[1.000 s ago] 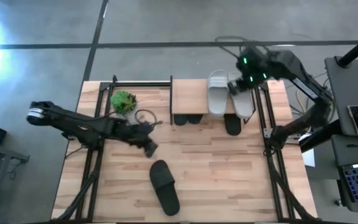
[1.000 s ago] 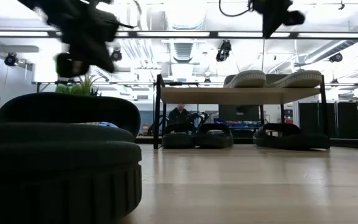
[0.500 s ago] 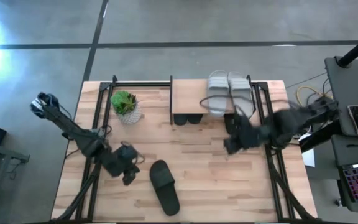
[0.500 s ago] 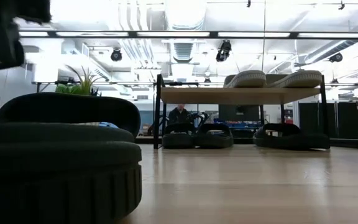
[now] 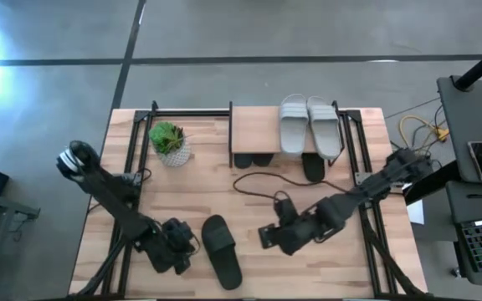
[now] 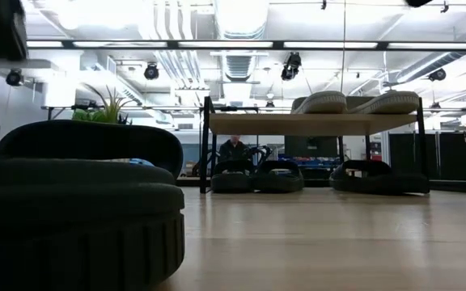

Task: Pick and place slides into the shelf
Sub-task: Put the black slipper under the shelf

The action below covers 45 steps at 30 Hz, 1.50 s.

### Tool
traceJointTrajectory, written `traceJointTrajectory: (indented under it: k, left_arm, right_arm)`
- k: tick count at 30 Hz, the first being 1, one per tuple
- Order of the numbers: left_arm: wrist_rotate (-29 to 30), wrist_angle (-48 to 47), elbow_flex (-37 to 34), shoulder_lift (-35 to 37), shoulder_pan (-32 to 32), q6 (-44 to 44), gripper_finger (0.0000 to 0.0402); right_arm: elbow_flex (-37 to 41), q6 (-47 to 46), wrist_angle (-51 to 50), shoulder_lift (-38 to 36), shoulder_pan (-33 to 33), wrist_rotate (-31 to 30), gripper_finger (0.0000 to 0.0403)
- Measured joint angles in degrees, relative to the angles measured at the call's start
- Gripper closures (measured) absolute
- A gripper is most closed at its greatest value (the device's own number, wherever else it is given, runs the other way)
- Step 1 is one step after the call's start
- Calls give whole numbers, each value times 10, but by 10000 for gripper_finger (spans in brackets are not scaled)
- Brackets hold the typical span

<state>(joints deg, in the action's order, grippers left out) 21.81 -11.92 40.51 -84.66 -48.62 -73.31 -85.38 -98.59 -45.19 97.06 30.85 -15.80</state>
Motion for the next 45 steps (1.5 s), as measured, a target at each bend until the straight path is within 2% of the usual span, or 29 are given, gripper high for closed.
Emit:
traceJointTrajectory:
  k: [4, 6, 8, 12, 15, 18, 20, 23, 27, 32, 35, 38, 40, 43, 45]
  left_arm:
    - [23, 12, 0, -71, 23, -17, 402]
    - [23, 33, 2, -92, 50, 5, 401]
    - [17, 70, 1, -105, 84, 61, 401]
    - [-4, 216, -1, -128, 171, 202, 401]
    - [-43, 300, 7, -152, 249, 264, 401]
    - [-131, 286, 26, -173, 319, 315, 401]
    - [-176, 277, 28, -166, 336, 333, 401]
    - [-179, 209, 25, -120, 313, 350, 401]
    - [-93, 71, 20, -33, 234, 337, 401]
    - [-33, 55, 16, 25, 127, 258, 374]
    - [7, 53, 16, 28, 90, 205, 341]
    - [12, 54, 19, 18, 56, 150, 304]
    - [19, 55, 24, 6, 29, 127, 285]
    - [75, 53, 32, -10, -18, 93, 273]
    - [116, 54, 38, -22, -42, 62, 272]
  right_arm:
    - [-34, -5, 6, 39, -5, 6, 292]
    - [-50, -1, 4, 49, -5, 6, 302]
    - [-61, 0, 6, 53, -5, 3, 313]
    - [-69, 0, -6, 54, -5, 5, 331]
    - [-73, -40, -60, 47, 0, 13, 338]
    - [-73, -71, -121, 42, 21, 38, 334]
    - [-71, -91, -145, 45, 42, 53, 322]
    - [-70, -98, -127, 62, 70, 57, 287]
    - [-70, -60, -108, 93, 72, 59, 225]
    - [-104, 43, -101, 147, 40, 77, 158]
    - [-162, 92, -111, 196, 25, 80, 131]
    - [-248, 138, -133, 259, 21, 81, 117]
    - [-322, 175, -193, 310, 22, 84, 116]
    - [-440, 196, -356, 383, 24, 85, 117]
    - [-497, 197, -449, 419, 23, 63, 116]
